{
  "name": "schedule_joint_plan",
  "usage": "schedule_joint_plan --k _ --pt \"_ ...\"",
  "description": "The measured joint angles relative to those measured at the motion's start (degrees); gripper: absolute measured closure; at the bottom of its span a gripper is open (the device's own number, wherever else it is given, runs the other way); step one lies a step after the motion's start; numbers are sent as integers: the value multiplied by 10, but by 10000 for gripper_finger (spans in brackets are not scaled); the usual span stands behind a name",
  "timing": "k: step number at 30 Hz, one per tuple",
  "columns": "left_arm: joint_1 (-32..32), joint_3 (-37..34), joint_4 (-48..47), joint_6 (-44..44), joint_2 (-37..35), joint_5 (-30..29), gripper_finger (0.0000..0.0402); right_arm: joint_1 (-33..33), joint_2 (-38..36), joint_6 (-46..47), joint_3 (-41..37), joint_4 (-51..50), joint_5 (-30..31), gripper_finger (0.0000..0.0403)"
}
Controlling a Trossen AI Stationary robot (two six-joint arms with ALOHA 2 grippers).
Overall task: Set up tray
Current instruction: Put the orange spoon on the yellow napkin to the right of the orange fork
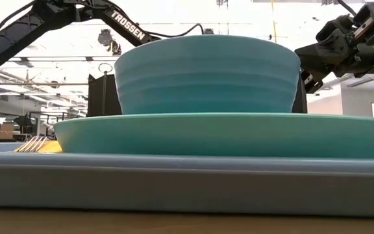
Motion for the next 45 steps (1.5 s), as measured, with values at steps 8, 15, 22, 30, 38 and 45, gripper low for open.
schedule_joint_plan --k 8,15,22,30,38,45 --pt "-2 -4 -3 15 -25 34 282 0 0 0 0 0 -4 335" --pt "-1 -2 0 14 -42 -10 282 0 0 2 0 4 -10 335" --pt "-1 -2 4 -1 -36 -48 282 0 0 2 0 4 -10 335" --pt "-9 0 20 -14 -7 -43 282 0 0 5 0 9 -10 335" --pt "-14 0 17 -18 -8 -37 282 0 0 6 0 12 -11 335" --pt "-10 0 16 -26 -8 -7 282 0 0 6 0 12 -12 335"
